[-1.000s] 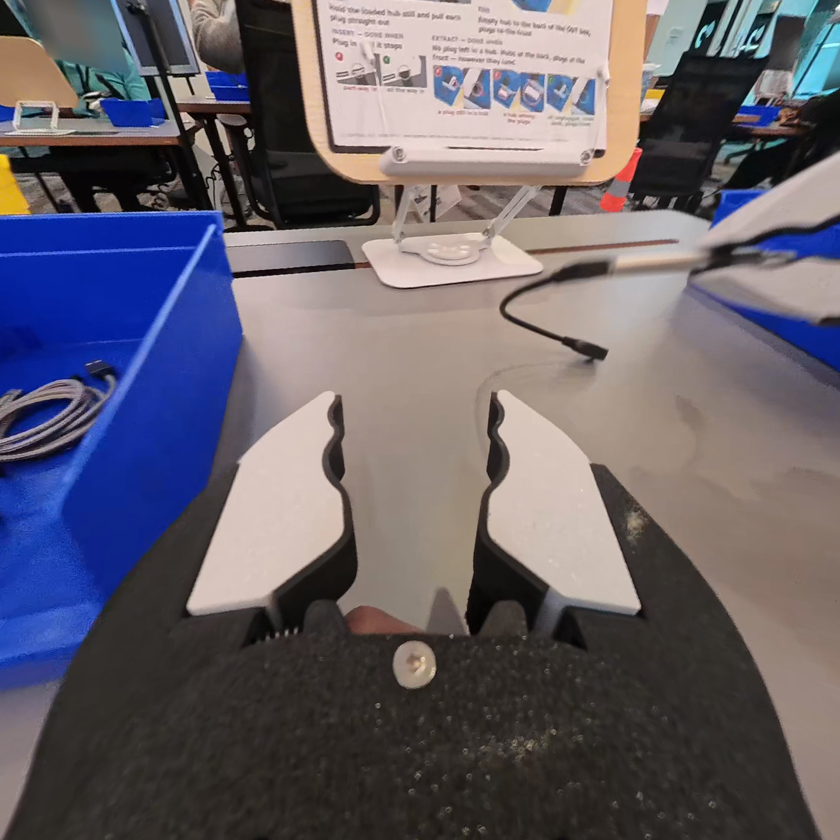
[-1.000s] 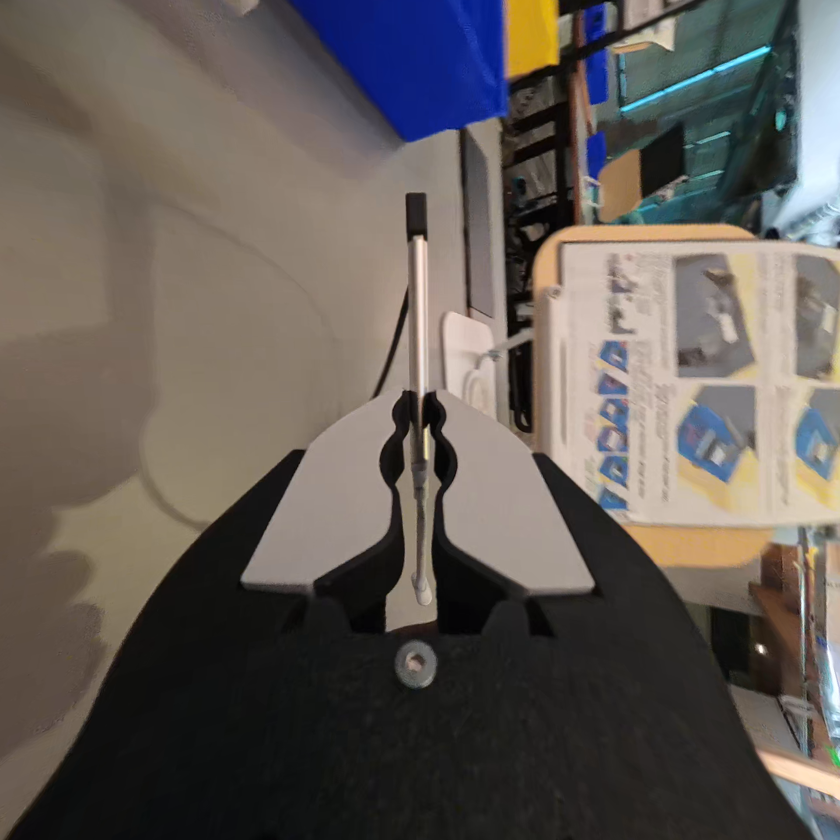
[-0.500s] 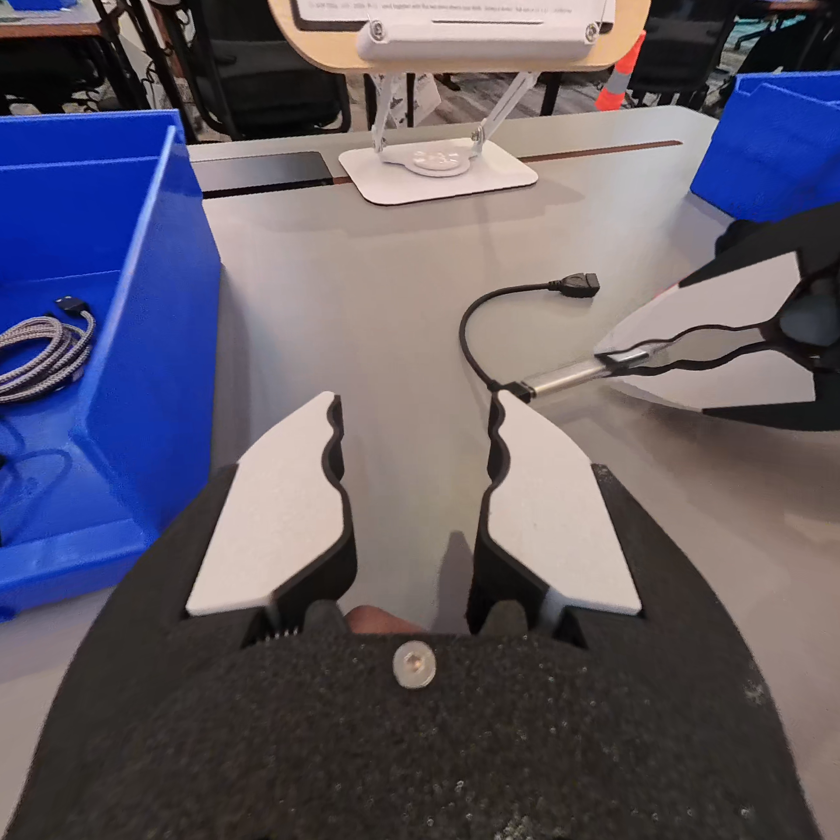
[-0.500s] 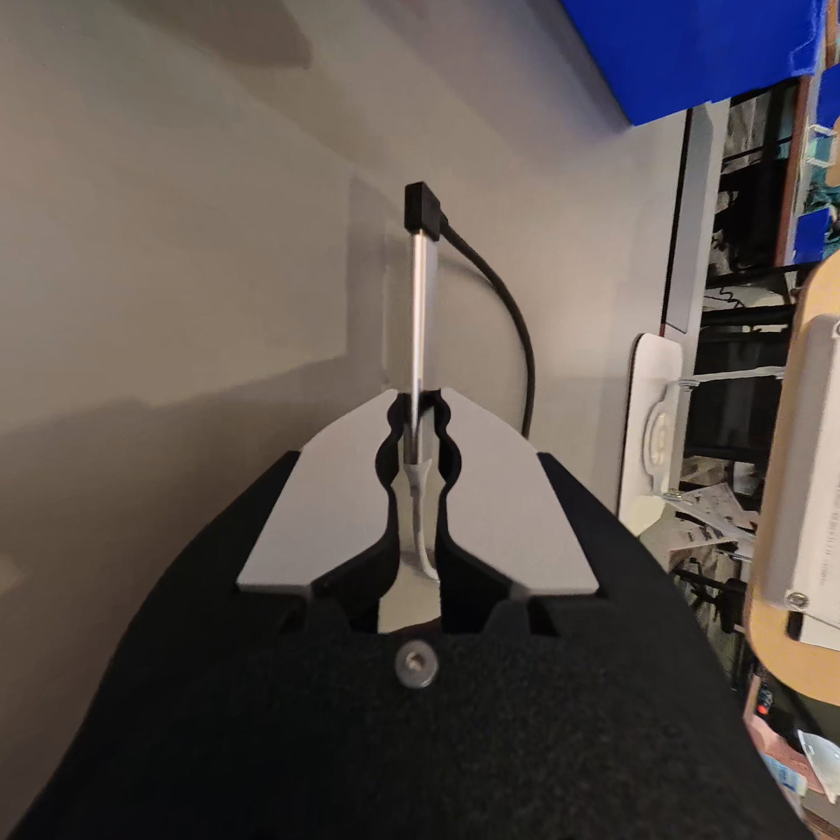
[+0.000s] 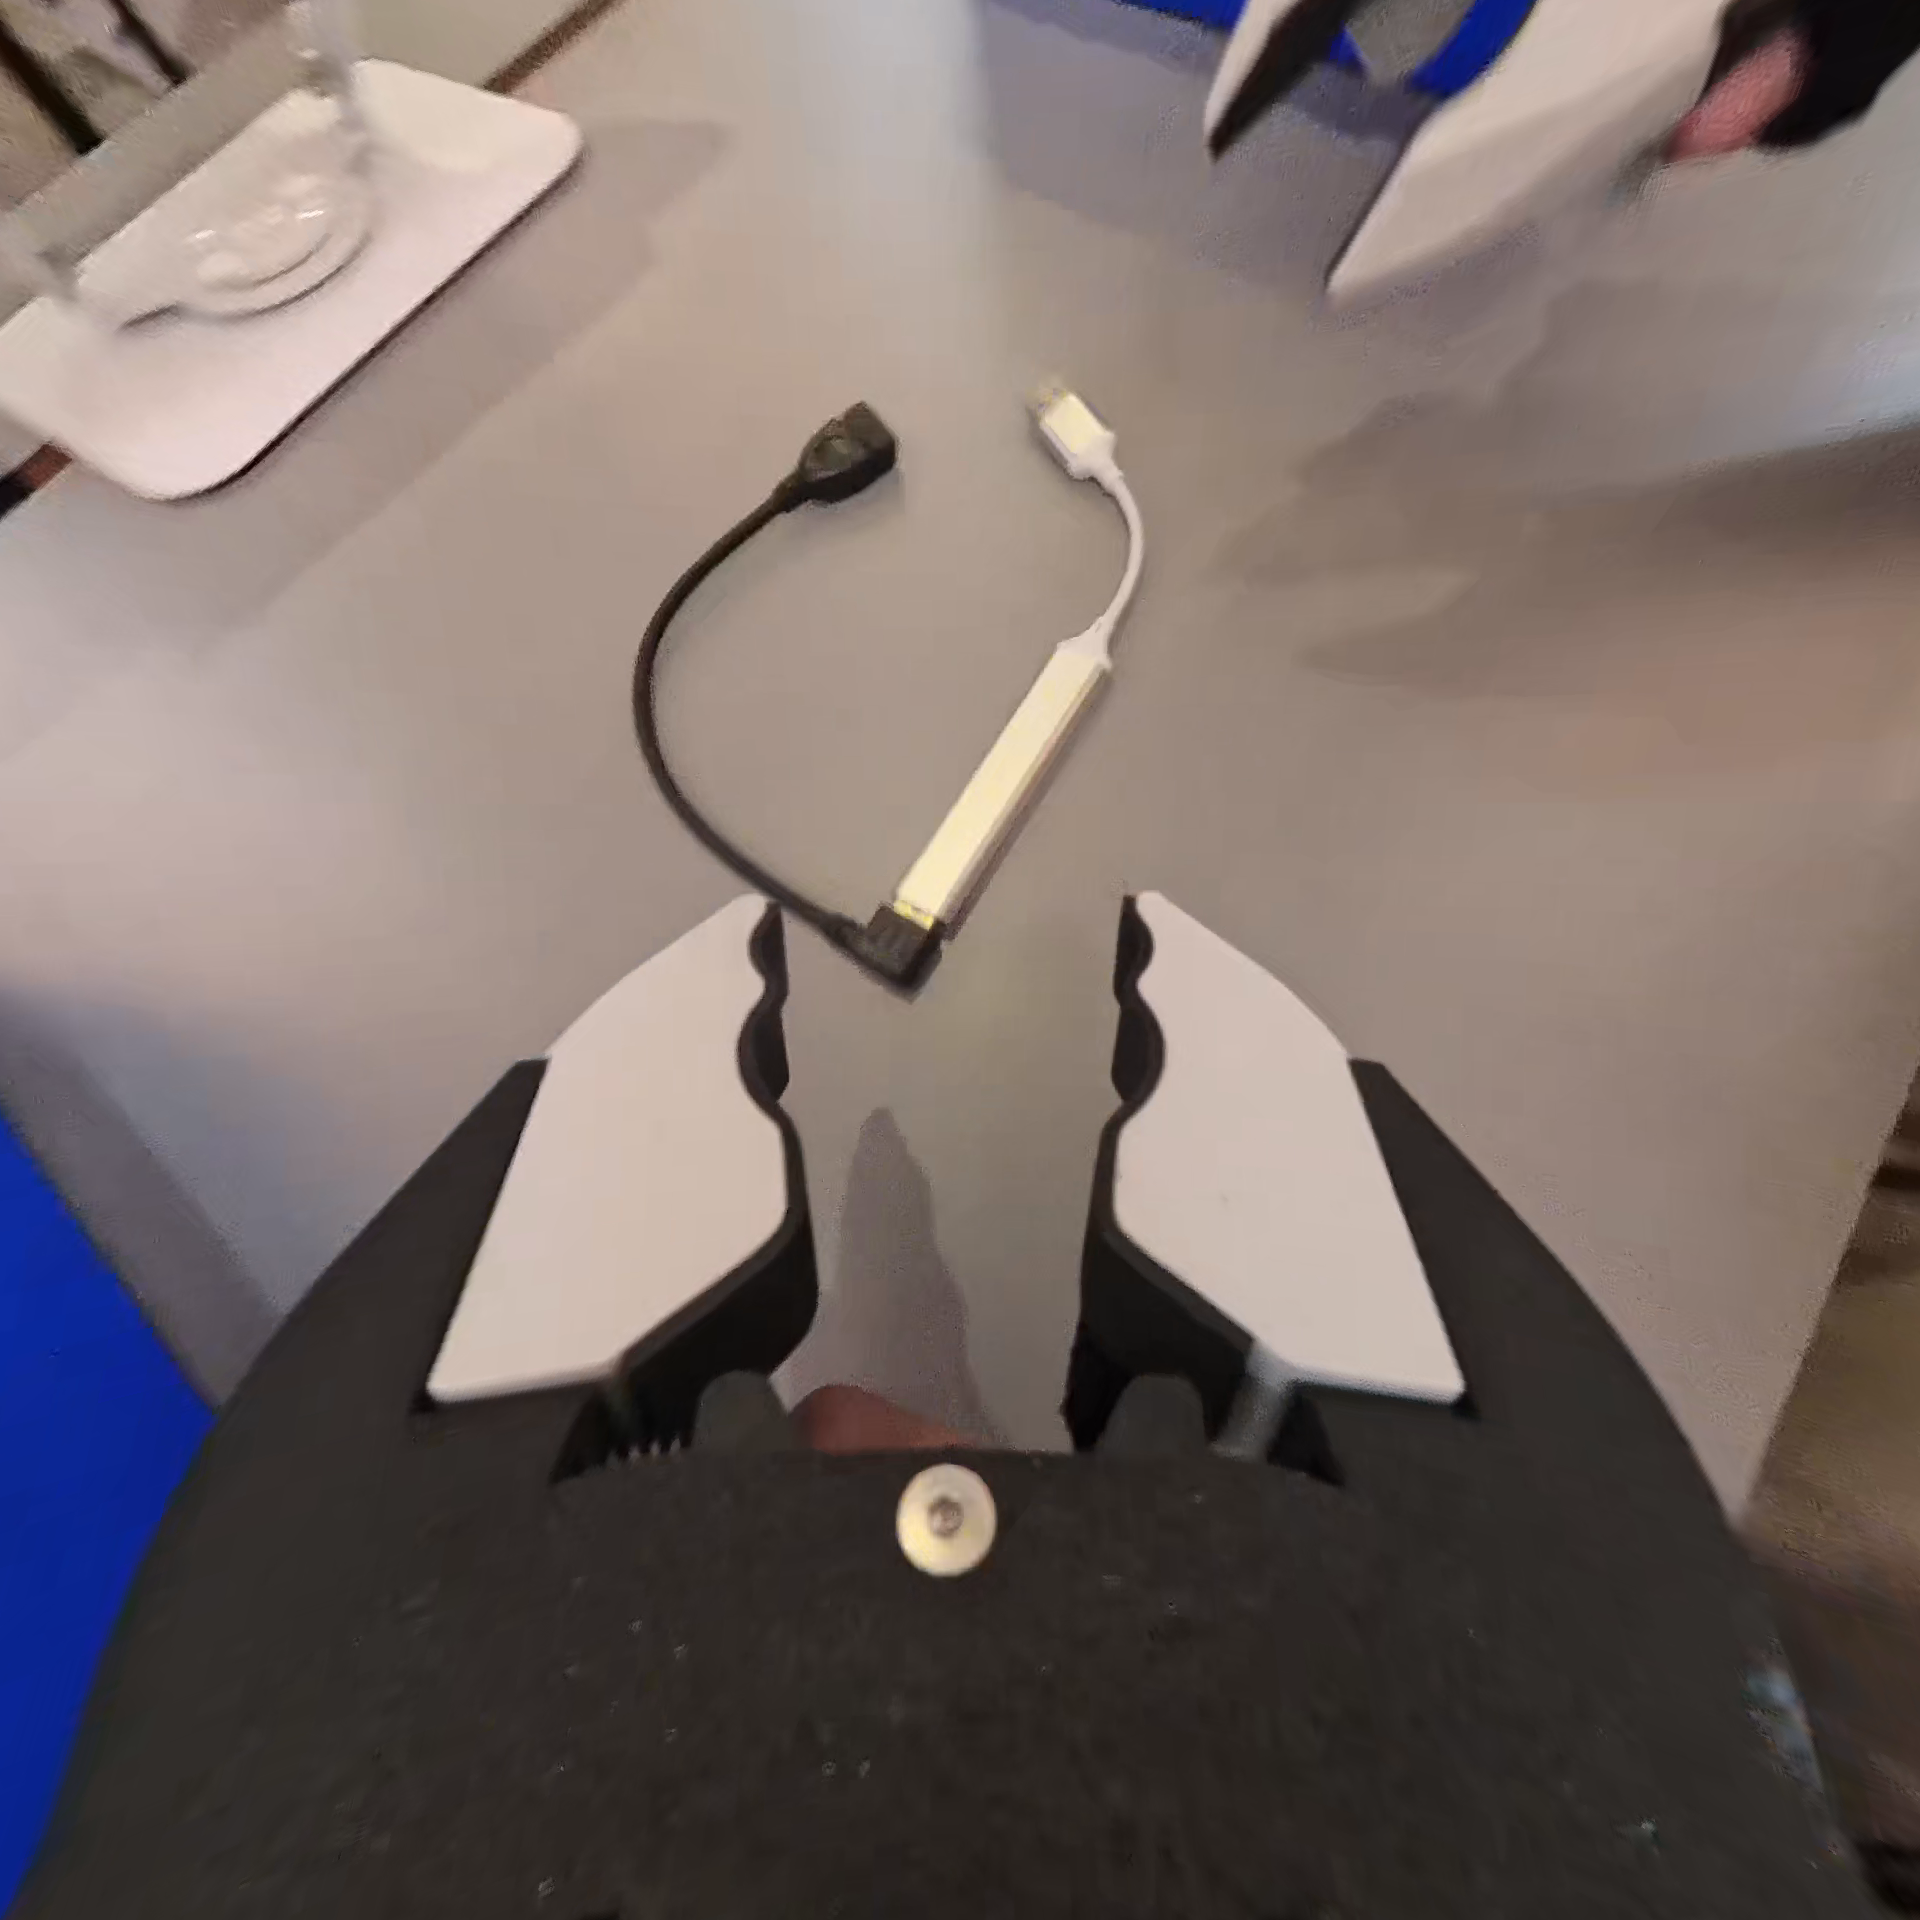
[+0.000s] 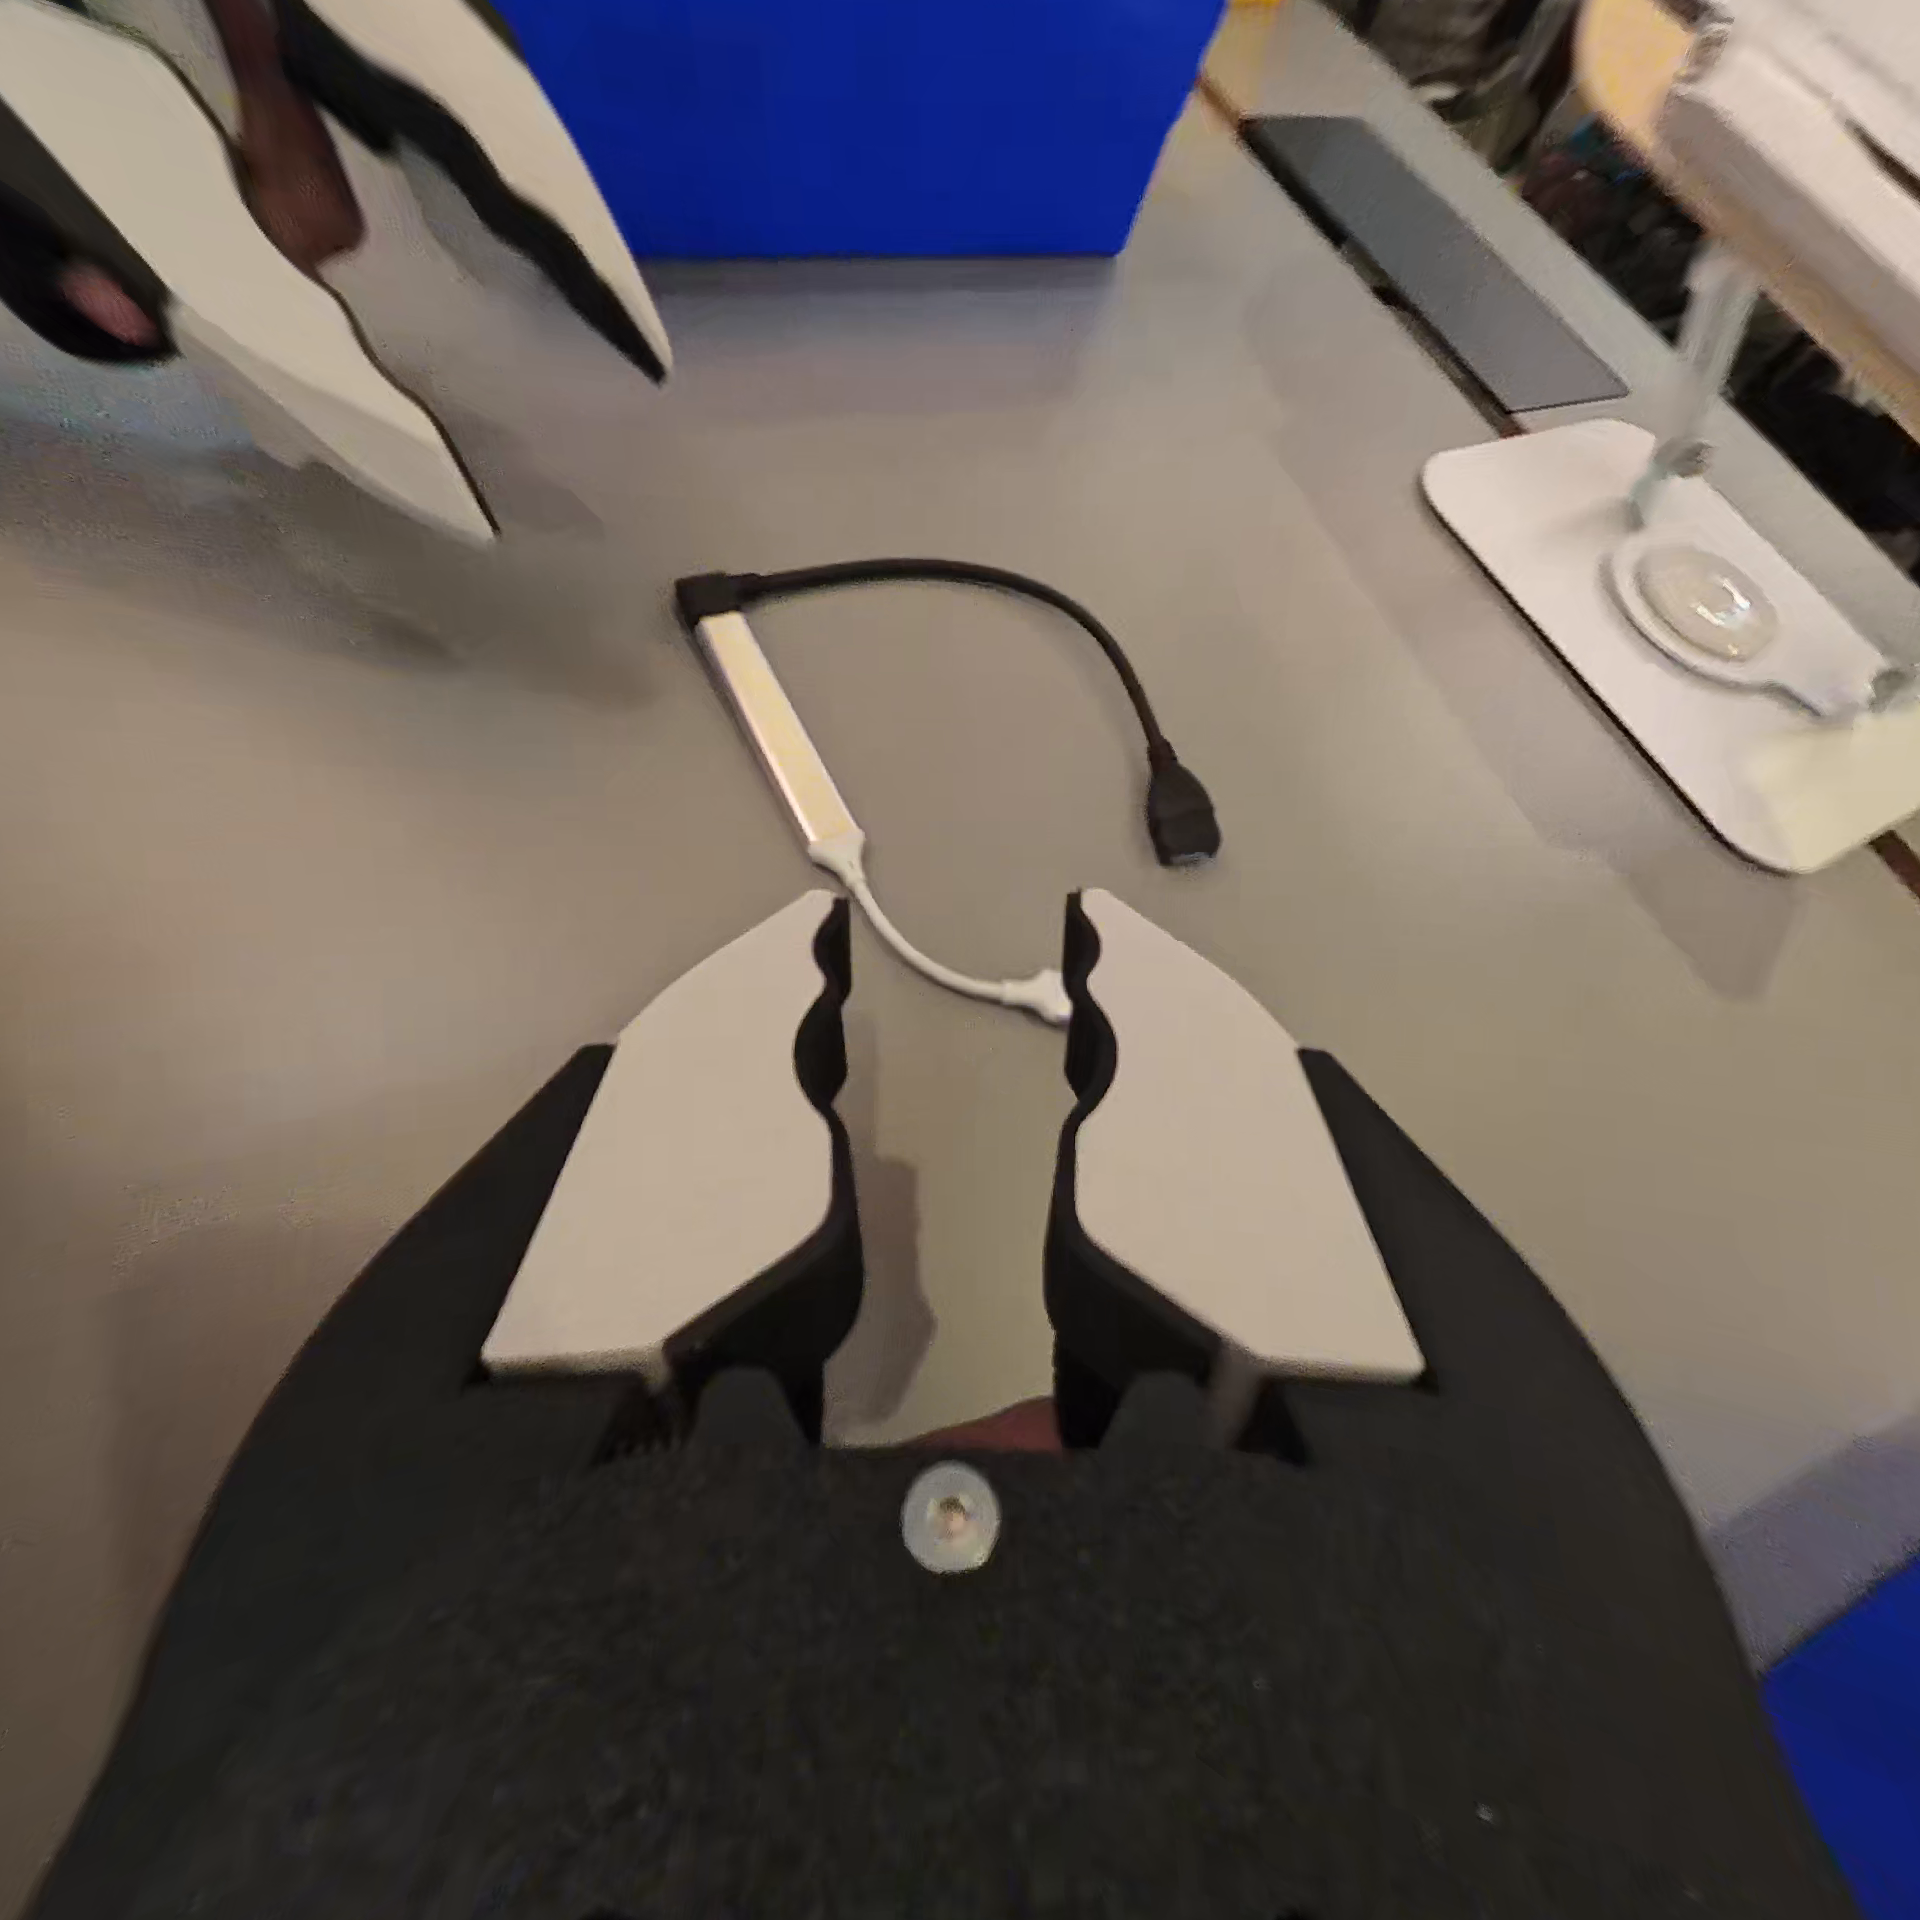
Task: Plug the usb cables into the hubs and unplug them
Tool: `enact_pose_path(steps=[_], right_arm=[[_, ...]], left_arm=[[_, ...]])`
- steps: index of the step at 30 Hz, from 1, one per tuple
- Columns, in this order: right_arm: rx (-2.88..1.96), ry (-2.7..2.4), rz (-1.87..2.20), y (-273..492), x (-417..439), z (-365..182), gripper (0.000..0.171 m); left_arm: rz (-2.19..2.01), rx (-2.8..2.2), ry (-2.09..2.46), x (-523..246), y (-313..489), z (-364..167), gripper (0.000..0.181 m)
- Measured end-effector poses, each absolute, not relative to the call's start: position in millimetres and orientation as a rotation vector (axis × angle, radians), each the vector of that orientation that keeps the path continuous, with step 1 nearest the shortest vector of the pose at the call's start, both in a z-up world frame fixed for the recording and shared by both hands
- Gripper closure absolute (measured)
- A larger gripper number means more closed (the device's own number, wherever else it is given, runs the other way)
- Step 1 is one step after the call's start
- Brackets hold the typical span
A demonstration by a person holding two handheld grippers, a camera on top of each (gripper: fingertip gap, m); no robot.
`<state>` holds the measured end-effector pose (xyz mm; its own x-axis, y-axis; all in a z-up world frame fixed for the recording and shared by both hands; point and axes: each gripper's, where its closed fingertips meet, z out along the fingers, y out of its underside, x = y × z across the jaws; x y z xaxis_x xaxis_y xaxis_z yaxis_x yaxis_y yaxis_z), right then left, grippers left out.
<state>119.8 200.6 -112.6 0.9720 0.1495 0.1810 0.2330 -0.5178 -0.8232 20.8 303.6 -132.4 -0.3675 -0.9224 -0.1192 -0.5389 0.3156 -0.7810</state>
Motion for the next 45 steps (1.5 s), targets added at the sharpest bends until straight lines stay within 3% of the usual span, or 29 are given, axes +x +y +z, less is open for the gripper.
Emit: enact_pose_path(steps=[10, 11, 12, 13, 14, 22, 29, 36, 39, 45], right_arm=[[-1.980, -0.066, 0.007, 153.2, 123.4, -104.7, 0.138], [-1.980, -0.068, 0.017, 151.9, 121.3, -106.2, 0.138], [-1.981, -0.072, 0.030, 151.2, 119.1, -108.0, 0.138], [-1.983, -0.076, 0.042, 151.0, 117.6, -109.9, 0.138], [-1.985, -0.078, 0.050, 151.3, 116.8, -111.8, 0.139], [-1.990, -0.106, 0.066, 153.4, 110.8, -113.9, 0.141], [-1.958, -0.082, 0.082, 152.2, 113.8, -105.1, 0.142], [-1.944, -0.086, 0.125, 158.6, 109.7, -102.1, 0.143], [-1.956, -0.101, 0.121, 161.1, 105.9, -103.9, 0.143], [-1.987, -0.115, 0.129, 162.5, 102.0, -110.5, 0.143]], left_arm=[[-0.763, -1.124, 2.683, 57.4, 283.8, -185.1, 0.120], [-0.759, -1.116, 2.705, 56.7, 282.3, -185.5, 0.123], [-0.735, -1.121, 2.696, 59.5, 284.1, -185.7, 0.134], [-0.698, -1.118, 2.682, 62.7, 287.6, -186.3, 0.157], [-0.689, -1.106, 2.687, 63.1, 287.9, -186.5, 0.165], [-0.665, -1.001, 2.523, 53.4, 279.6, -177.1, 0.166], [-0.809, -0.992, 2.101, 32.5, 302.6, -75.3, 0.166], [-0.639, -1.018, 1.774, -15.4, 400.0, 37.7, 0.166], [-0.475, -1.181, 1.735, -31.2, 466.3, 21.0, 0.166], [-0.329, -1.628, 1.753, -46.6, 547.3, -82.1, 0.166]])
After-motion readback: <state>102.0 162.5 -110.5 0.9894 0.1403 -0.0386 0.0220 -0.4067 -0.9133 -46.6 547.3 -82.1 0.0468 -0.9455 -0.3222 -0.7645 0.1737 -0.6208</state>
